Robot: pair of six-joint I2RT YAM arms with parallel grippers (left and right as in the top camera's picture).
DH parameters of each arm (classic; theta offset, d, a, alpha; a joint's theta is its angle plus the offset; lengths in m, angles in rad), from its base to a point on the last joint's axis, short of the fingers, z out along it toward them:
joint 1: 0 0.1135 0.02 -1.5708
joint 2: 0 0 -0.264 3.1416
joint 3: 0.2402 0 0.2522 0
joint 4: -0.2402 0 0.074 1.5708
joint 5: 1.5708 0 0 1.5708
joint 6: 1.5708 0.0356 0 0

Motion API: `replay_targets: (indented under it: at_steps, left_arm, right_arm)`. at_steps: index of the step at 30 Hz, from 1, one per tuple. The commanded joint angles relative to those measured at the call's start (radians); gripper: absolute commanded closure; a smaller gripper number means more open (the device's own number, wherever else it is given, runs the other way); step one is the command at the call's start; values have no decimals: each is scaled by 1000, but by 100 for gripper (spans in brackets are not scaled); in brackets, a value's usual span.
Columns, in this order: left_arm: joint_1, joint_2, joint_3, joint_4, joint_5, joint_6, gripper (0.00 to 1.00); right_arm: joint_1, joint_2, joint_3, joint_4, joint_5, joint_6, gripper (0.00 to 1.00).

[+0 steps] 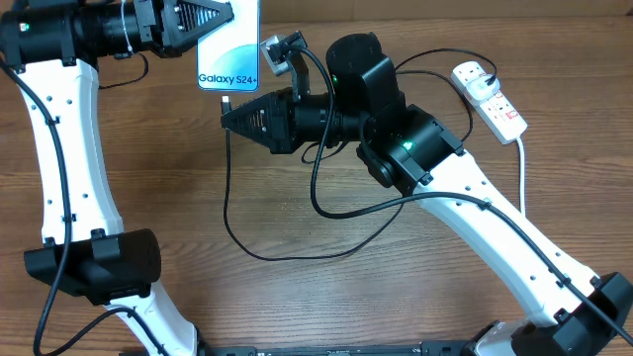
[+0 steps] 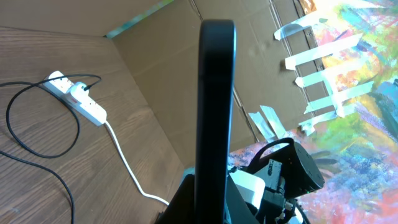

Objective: Plug charger to phone and switch on socket

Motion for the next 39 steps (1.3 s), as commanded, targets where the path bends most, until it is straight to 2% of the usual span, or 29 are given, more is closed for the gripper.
replay_targets:
  at_steps: [1, 9, 39]
  left_arm:
    - [6, -7, 7, 4, 48, -13, 96]
    - [5, -7, 7, 5, 48, -13, 96]
    - [6, -7, 7, 26, 47, -26, 96]
  right_arm:
    - [-5, -2, -1, 20, -9, 4, 96]
    - [-43, -2, -1, -8, -11, 15, 96]
    - [-21, 0, -1, 5, -89, 15, 96]
